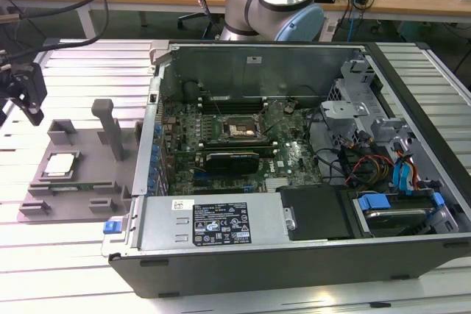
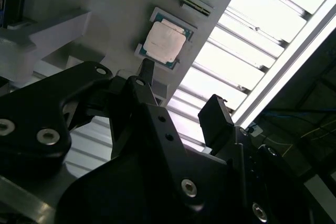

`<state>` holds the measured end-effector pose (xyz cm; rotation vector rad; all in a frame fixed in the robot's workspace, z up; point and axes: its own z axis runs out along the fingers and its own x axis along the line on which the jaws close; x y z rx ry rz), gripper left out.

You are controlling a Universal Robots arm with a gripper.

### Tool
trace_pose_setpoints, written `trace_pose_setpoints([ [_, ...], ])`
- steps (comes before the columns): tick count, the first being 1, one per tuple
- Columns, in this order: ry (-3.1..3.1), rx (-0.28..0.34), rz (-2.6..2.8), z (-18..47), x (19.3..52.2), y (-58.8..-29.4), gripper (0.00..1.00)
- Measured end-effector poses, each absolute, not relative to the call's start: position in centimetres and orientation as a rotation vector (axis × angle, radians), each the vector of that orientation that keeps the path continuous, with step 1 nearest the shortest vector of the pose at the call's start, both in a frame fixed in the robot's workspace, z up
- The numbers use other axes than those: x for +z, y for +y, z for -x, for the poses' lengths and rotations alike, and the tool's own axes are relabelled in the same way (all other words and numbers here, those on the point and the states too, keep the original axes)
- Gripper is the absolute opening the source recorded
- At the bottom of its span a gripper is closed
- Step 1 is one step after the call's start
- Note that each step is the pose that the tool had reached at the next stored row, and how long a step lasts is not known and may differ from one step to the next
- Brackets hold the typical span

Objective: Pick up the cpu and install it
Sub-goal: 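Pick up the cpu and move it towards the insertion slot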

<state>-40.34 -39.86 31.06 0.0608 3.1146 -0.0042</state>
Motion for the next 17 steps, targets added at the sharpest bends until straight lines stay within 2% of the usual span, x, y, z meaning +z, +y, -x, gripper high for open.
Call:
trace_pose_setpoints([
  [17, 3.115, -0.004, -0.061, 40.3, 29.9, -39.9, 0.62],
])
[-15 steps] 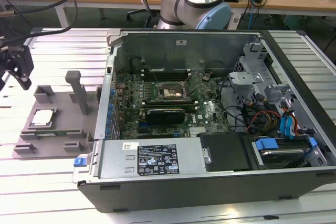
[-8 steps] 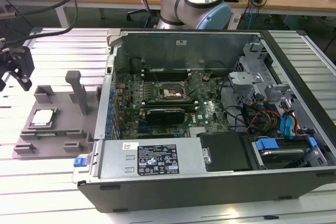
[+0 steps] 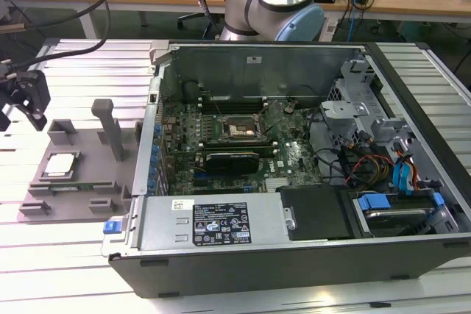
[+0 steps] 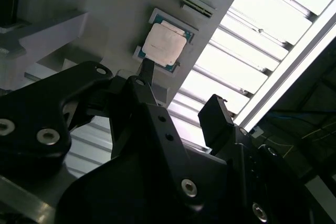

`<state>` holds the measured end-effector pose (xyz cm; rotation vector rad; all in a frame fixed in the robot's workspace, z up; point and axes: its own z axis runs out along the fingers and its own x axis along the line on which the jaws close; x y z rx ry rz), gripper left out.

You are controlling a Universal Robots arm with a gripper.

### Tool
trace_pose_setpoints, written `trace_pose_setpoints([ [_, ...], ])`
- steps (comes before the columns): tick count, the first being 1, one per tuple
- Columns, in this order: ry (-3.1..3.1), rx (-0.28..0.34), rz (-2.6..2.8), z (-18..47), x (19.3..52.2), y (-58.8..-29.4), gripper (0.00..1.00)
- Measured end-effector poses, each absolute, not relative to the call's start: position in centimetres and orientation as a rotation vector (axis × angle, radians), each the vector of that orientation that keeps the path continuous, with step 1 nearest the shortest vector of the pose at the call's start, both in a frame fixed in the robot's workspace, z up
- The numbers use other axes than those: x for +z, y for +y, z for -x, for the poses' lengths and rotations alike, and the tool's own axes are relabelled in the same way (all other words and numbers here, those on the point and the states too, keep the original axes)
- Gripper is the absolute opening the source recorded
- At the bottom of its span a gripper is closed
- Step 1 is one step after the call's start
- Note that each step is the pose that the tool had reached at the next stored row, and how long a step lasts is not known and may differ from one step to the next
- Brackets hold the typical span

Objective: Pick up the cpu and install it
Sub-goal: 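Pick up the cpu and move it towards the insertion slot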

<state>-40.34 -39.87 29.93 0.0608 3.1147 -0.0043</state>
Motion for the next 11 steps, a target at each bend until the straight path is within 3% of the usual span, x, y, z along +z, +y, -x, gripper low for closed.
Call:
trace_pose_setpoints([
  [11, 3.115, -0.013, -0.061, 40.25, 29.32, -39.86, 0.62],
])
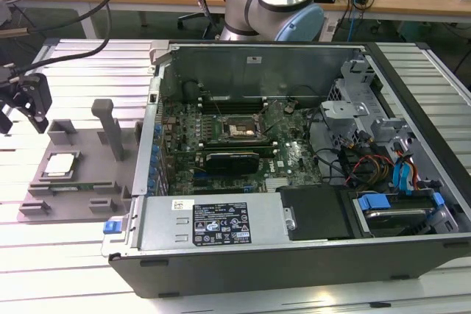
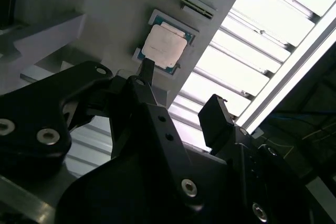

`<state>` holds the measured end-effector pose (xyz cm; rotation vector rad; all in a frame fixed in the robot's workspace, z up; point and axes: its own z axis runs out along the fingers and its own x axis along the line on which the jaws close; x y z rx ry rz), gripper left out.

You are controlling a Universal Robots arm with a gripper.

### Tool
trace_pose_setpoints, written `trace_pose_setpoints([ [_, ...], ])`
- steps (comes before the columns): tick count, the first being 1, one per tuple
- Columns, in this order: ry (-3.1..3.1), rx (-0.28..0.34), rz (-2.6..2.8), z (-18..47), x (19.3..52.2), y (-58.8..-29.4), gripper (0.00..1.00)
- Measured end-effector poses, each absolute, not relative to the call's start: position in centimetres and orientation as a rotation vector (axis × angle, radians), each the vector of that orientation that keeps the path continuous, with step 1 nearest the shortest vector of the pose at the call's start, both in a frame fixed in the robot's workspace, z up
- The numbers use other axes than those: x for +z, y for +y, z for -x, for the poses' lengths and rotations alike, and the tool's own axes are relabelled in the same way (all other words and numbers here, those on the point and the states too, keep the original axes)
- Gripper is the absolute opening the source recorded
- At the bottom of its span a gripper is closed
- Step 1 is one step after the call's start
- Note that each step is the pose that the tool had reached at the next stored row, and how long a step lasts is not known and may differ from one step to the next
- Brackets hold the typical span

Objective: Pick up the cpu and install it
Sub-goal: 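Pick up the cpu and move it towards the insertion slot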

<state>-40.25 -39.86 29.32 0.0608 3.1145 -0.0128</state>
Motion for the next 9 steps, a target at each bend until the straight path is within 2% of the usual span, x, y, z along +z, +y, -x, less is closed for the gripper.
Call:
trace_pose_setpoints([
  [4, 3.114, -0.049, -0.058, 39.85, 29.13, -39.83, 0.62],
  [9, 3.113, -0.05, 0.034, 39.57, 28.94, -39.83, 0.62],
])
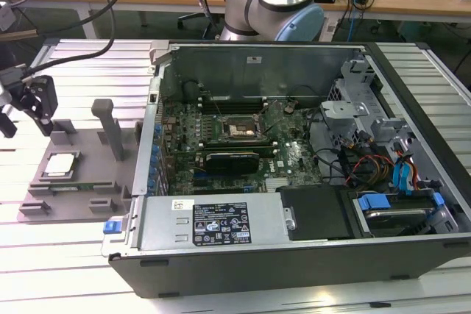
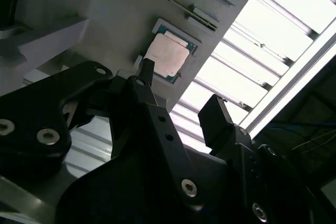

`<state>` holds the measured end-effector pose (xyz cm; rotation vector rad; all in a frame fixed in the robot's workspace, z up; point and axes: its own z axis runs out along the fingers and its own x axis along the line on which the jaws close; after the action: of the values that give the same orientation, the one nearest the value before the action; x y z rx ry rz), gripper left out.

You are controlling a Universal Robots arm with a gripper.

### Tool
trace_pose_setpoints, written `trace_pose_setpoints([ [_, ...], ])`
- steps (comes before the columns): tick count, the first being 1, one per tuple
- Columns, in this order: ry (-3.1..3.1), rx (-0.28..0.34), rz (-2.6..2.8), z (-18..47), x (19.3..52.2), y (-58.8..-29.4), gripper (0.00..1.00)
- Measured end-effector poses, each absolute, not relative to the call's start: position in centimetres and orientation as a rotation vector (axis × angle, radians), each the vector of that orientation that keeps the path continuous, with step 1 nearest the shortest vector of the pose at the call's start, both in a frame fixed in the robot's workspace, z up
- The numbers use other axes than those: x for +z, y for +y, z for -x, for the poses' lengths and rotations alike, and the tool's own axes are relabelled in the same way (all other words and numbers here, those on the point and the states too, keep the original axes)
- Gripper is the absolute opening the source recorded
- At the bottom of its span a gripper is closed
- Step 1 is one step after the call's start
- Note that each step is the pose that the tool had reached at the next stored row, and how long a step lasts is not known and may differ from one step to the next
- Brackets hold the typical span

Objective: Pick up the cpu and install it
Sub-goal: 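Pick up the cpu and move it towards the insertion slot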

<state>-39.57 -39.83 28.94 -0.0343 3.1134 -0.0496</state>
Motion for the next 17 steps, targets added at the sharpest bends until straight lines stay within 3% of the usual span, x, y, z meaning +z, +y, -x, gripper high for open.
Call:
trace_pose_setpoints([
  [17, 3.113, -0.049, 0.035, 39.5, 27.8, -39.8, 0.62],
])
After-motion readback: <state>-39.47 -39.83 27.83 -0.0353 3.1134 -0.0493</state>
